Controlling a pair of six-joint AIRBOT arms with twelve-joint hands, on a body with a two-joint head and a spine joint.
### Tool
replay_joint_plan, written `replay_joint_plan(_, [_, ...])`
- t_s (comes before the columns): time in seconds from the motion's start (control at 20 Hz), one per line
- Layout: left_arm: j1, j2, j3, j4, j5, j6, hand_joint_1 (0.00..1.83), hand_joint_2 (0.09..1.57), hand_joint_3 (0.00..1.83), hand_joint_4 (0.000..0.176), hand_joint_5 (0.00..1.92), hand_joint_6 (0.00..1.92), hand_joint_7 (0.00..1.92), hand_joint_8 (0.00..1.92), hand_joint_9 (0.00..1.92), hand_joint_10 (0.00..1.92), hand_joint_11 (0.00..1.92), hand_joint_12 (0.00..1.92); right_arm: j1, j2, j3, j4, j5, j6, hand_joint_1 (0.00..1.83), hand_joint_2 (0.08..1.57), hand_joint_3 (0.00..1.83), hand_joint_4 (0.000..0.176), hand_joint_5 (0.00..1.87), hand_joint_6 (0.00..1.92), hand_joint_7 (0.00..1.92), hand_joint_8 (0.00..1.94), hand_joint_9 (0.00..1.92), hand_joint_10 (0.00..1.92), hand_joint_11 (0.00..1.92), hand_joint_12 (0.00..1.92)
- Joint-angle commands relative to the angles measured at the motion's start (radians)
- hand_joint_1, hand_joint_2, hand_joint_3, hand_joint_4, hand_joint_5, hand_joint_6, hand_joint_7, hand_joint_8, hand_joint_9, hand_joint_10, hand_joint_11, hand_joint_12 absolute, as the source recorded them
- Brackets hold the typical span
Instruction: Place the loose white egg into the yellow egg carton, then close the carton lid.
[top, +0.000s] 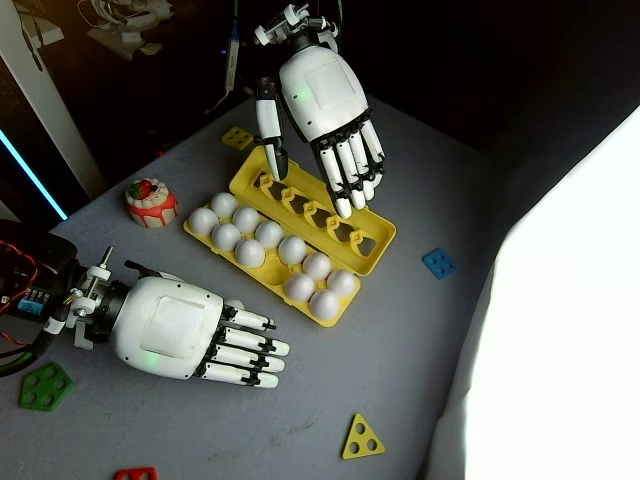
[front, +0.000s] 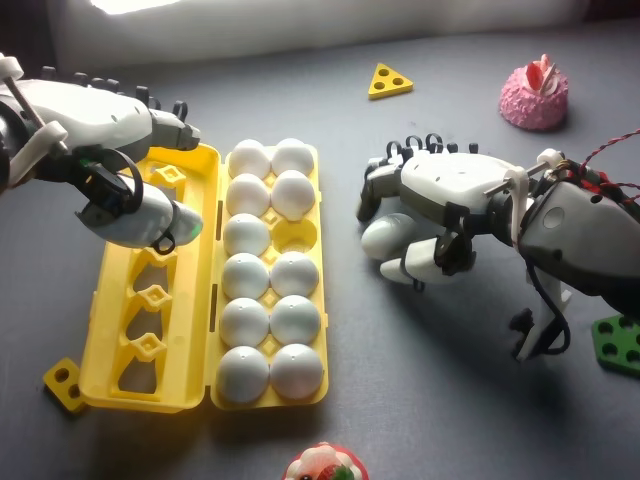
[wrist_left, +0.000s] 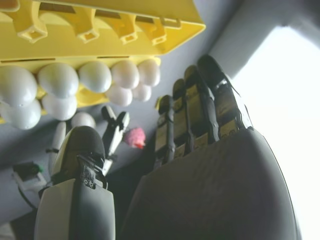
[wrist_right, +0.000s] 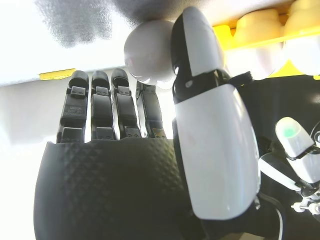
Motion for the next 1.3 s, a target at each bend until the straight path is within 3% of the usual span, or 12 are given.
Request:
replay_joint_plan(0.0, [-0.002,0.005,-0.004,0.041,0.029,0.003,0.45,1.27,0.00,0.035,0.19,0.00,0.26,0.00,0.27,0.00,0.00,0.81,0.008,0.003,0.000,-0.039,0.063,0.002,1.10,1.18,0.00,0.000,0.85,1.18,0.34,0.03,0.11,0.04,0.00,0.00])
replay_joint_plan(0.1, [0.003,0.006,-0.004,0.042,0.033,0.003,0.43,1.27,0.00,0.039,0.16,0.00,0.25,0.00,0.26,0.00,0.00,0.80,0.008,0.003,0.000,-0.040,0.063,0.002,1.16,1.11,0.00,0.000,1.01,0.95,0.49,0.04,0.15,0.06,0.00,0.00])
replay_joint_plan(0.35, [0.003,0.007,0.001,0.044,0.033,0.003,0.42,1.27,0.00,0.037,0.16,0.00,0.26,0.00,0.27,0.00,0.00,0.84,0.008,0.003,0.000,-0.041,0.061,0.002,1.16,1.10,0.00,0.000,1.01,0.95,0.52,0.03,0.16,0.06,0.00,0.00])
replay_joint_plan(0.55, [0.003,0.007,0.015,0.038,0.032,0.003,0.43,1.27,0.00,0.039,0.16,0.00,0.25,0.00,0.27,0.00,0.00,0.85,0.020,0.009,-0.006,-0.042,0.061,0.048,1.16,1.11,0.00,0.000,1.00,0.97,0.53,0.01,0.17,0.06,0.00,0.11])
replay_joint_plan(0.6, [0.003,0.006,0.019,0.037,0.032,0.003,0.43,1.27,0.00,0.035,0.17,0.01,0.25,0.00,0.27,0.00,0.00,0.87,0.026,0.016,-0.015,-0.045,0.075,0.075,1.16,1.11,0.00,0.000,1.00,0.97,0.53,0.01,0.17,0.06,0.00,0.11])
replay_joint_plan(0.75, [0.003,0.006,0.027,0.033,0.027,0.003,0.43,1.26,0.00,0.041,0.16,0.00,0.25,0.00,0.27,0.01,0.00,0.84,0.021,0.036,-0.058,-0.209,0.147,0.254,1.15,1.12,0.00,0.000,0.97,1.02,0.51,0.00,0.15,0.05,0.00,0.04])
replay_joint_plan(0.95, [0.001,0.006,0.043,0.031,0.026,0.003,0.40,1.27,0.00,0.044,0.19,0.01,0.22,0.00,0.25,0.00,0.00,0.85,0.017,0.030,-0.064,-0.266,0.204,0.391,1.15,1.12,0.00,0.000,0.98,1.01,0.54,0.01,0.17,0.06,0.01,0.00])
replay_joint_plan(1.1, [0.001,0.007,0.070,0.027,0.033,0.003,0.43,1.27,0.00,0.036,0.19,0.00,0.23,0.01,0.26,0.00,0.00,0.85,0.021,0.021,-0.063,-0.418,0.283,0.598,1.15,1.12,0.00,0.000,0.98,1.00,0.52,0.00,0.17,0.05,0.01,0.02])
replay_joint_plan(1.25, [-0.001,0.006,0.087,0.026,0.042,0.003,0.42,1.27,0.00,0.035,0.19,0.00,0.25,0.01,0.27,0.00,0.00,0.86,0.026,0.002,-0.052,-0.431,0.315,0.665,1.15,1.12,0.00,0.000,0.99,0.99,0.51,0.00,0.17,0.05,0.00,0.10])
